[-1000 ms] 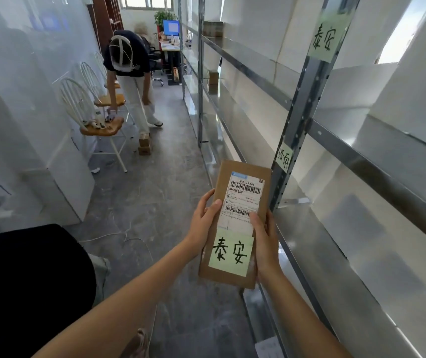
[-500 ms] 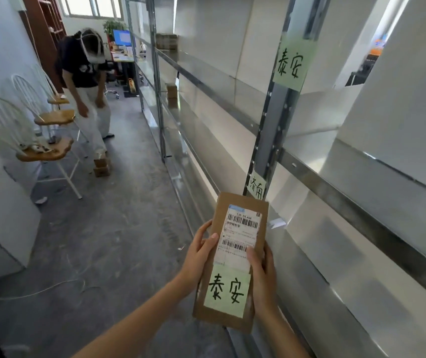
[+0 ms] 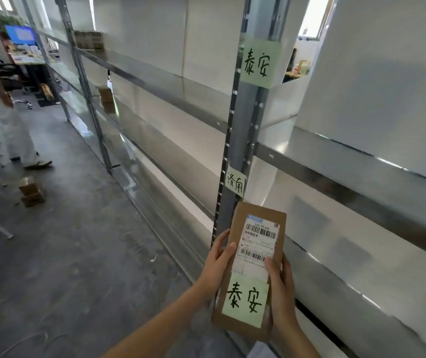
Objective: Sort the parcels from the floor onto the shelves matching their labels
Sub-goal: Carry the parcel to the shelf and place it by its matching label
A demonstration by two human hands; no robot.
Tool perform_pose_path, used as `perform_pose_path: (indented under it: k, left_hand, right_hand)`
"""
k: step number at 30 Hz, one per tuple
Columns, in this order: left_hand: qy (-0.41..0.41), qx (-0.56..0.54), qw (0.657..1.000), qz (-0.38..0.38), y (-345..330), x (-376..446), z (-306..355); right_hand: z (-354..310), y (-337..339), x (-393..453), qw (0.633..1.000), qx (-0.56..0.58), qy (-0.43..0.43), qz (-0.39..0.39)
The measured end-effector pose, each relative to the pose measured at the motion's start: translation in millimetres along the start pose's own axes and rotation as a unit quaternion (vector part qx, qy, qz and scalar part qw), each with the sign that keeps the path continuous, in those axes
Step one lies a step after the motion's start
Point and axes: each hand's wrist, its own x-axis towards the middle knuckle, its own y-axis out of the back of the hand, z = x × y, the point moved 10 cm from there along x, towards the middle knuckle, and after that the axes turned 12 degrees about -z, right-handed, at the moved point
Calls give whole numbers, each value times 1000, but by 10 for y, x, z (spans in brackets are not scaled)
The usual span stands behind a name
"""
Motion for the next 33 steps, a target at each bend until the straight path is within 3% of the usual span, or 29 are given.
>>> perform_pose_path:
  k: [8,16,21,26,33]
  left_hand:
    - [8,28,995,-93,-281,10,-123]
    - [-12,44,984,-174,-369,-87,194]
    - [-2,62,969,-237,-365,-43,632]
    - [3,133,929,-345,-662,-110,1175]
    - [112,211,897,-373,-765,-47,1498]
  right_hand:
    - [-28,230,-464,996,29,18,87]
    - [-256,236,-660,998,29,10,63]
    - [-901,351,-620,997,36,49,46]
    - [-1728,337,-579,997,4,82,-3]
    - [-2413,583,-657,984,37,149,88]
